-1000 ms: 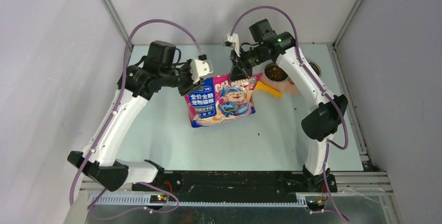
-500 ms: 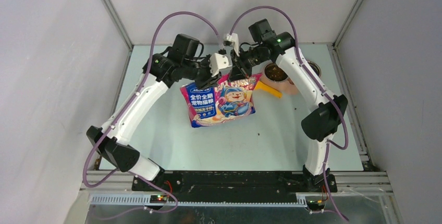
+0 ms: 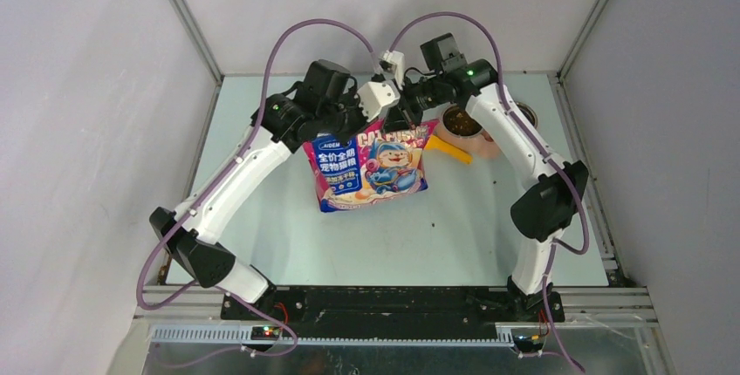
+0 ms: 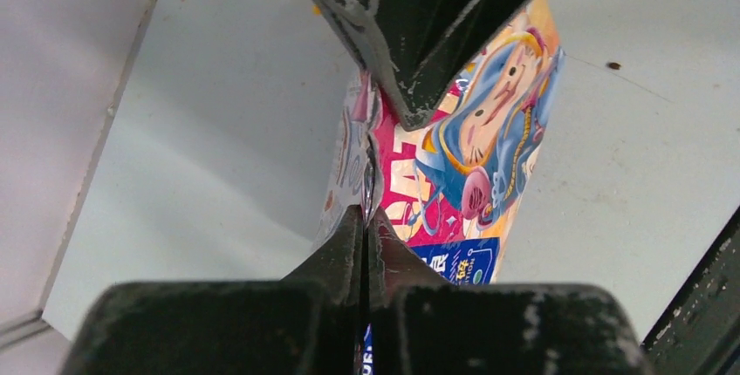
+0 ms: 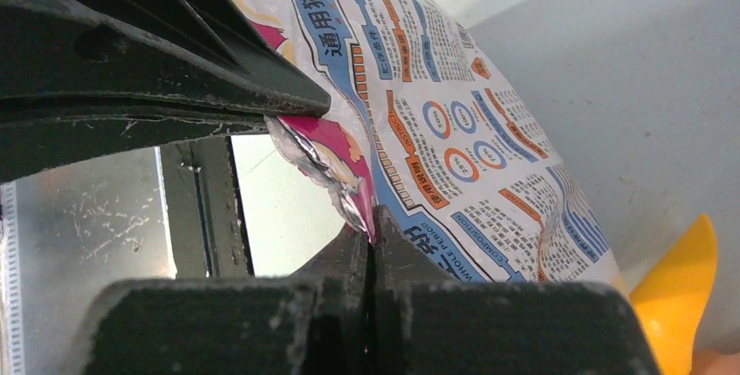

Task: Serve the pet food
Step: Close the pet food bag at the center of the board.

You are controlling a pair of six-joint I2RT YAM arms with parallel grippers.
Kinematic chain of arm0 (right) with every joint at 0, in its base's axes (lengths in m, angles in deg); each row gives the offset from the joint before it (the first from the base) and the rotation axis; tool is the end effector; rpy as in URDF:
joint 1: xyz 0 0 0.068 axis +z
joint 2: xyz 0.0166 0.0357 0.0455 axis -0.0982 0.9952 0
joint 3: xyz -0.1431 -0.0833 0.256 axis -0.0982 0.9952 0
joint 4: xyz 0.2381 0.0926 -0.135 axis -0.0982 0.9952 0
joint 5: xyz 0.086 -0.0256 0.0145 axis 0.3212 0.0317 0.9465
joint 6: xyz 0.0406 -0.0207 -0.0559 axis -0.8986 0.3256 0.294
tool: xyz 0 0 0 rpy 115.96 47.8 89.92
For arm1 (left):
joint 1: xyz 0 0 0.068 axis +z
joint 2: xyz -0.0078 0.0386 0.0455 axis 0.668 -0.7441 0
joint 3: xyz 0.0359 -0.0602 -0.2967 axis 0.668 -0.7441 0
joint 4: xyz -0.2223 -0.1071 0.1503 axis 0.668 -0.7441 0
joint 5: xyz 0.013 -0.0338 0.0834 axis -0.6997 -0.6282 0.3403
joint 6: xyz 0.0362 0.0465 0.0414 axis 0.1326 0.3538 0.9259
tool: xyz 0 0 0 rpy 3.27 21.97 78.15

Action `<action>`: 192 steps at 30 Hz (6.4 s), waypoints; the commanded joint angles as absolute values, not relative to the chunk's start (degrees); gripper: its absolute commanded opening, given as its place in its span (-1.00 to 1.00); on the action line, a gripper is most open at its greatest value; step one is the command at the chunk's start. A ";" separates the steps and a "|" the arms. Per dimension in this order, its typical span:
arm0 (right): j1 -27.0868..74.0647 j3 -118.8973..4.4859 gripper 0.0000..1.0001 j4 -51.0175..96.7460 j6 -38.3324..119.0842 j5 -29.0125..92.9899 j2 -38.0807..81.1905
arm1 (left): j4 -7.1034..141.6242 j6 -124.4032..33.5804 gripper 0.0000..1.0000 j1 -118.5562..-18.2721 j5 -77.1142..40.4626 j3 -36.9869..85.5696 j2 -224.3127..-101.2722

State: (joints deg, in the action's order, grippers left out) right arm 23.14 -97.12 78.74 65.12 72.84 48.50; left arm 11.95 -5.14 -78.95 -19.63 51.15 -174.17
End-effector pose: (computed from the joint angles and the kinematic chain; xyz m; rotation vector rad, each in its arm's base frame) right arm 0.3734 0.2559 0.4057 -1.2608 1.9471 1.1065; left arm 0.2805 -0.2239 0.4398 1.3138 1.8731 -0.2666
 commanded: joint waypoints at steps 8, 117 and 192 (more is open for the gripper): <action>22.16 -98.83 -1.00 67.76 54.89 74.15 37.22 | 13.51 -10.09 -0.58 -78.82 -6.44 49.58 -171.78; 29.87 -103.74 -0.34 69.72 65.53 78.32 48.72 | 31.90 4.43 -1.00 -43.57 -86.74 19.59 -157.11; 34.29 -109.27 0.35 77.37 79.67 61.61 52.93 | -5.36 30.43 -1.00 -45.75 -79.27 42.92 -169.59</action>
State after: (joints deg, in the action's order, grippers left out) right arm 33.98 -106.56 77.18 77.95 63.24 51.61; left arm 6.42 23.66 -45.40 -77.88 36.81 -168.90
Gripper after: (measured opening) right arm 0.666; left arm 0.008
